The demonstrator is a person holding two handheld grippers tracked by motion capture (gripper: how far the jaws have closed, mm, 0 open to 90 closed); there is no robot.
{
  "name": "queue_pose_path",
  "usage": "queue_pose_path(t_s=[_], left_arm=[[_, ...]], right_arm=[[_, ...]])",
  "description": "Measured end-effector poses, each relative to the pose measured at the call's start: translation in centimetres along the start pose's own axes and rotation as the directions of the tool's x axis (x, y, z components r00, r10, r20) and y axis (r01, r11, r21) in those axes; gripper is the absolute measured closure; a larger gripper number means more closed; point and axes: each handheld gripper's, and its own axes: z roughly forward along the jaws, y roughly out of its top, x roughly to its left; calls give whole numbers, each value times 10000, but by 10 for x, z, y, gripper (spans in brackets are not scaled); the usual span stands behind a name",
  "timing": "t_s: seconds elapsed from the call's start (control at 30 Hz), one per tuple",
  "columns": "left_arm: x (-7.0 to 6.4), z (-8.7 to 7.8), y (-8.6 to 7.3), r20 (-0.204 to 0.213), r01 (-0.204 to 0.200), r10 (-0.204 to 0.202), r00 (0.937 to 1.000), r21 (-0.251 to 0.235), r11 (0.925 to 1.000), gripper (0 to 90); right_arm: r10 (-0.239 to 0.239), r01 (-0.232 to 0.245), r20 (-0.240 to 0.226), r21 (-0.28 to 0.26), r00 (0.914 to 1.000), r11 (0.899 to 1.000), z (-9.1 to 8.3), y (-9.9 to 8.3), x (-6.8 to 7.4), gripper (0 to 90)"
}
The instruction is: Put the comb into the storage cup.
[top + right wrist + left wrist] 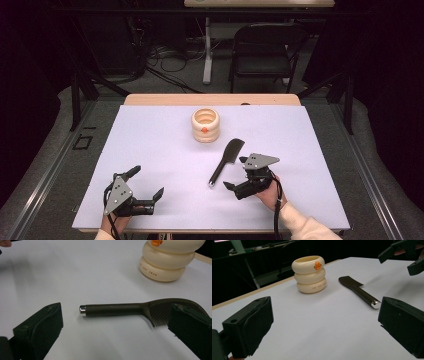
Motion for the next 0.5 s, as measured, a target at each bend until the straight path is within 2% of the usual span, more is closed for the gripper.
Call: queue_pose_path(t_s=[0.5], left_arm=[[0,0,0,8,-27,27,10000,12,10000,1]], right_arm=[[27,-25,-150,139,9999,9999,9,5,0,0]])
